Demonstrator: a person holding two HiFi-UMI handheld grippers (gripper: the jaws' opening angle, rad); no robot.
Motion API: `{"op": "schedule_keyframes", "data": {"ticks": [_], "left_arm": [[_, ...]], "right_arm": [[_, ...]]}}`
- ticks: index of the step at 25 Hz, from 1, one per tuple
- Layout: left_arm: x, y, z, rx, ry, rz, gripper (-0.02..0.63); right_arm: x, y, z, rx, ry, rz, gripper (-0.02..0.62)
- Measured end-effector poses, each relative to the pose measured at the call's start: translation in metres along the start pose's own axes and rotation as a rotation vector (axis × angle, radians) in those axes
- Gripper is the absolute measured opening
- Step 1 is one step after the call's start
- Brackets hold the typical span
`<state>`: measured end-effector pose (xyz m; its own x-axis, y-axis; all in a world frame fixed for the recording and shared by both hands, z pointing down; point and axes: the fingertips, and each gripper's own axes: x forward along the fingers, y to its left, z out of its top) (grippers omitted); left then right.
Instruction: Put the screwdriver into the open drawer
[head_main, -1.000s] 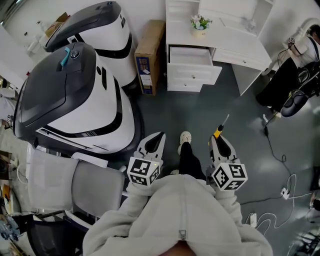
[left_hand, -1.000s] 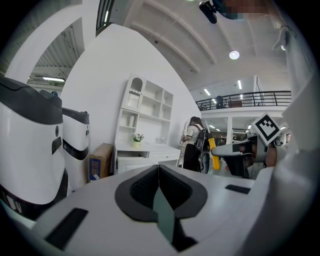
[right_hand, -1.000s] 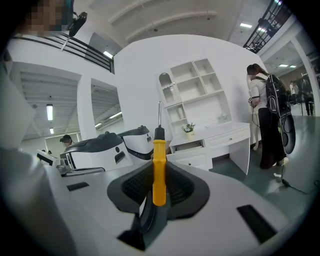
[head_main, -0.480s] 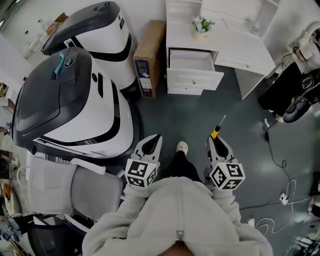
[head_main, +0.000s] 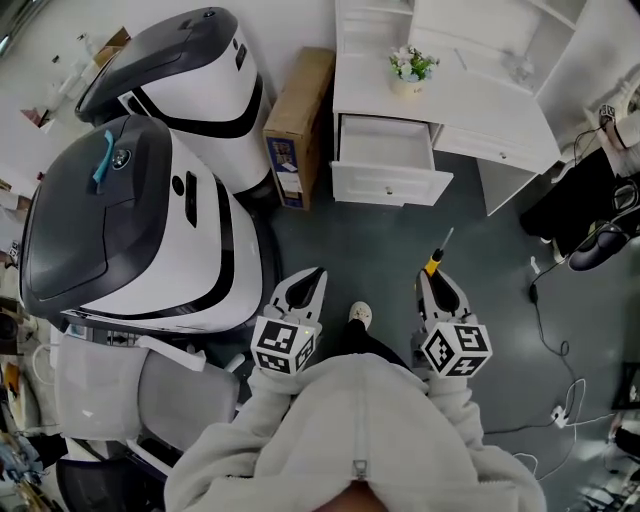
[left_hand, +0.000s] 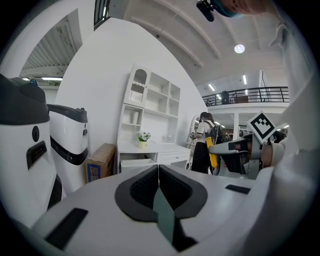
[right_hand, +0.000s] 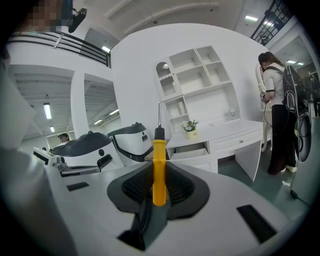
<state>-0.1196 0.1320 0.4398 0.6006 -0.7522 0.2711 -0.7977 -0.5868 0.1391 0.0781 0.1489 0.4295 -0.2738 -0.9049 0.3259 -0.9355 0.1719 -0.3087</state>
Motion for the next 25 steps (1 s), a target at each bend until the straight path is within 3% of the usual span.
{"op": "schedule_keyframes", "data": {"ticks": [25], "left_arm": [[0.132,0.044,0.031,0.02,0.031,-0.013,0.017]], "right_arm": [[0.118,-0.068,0.039,-0.011,0.041,0.003,0.089]]}}
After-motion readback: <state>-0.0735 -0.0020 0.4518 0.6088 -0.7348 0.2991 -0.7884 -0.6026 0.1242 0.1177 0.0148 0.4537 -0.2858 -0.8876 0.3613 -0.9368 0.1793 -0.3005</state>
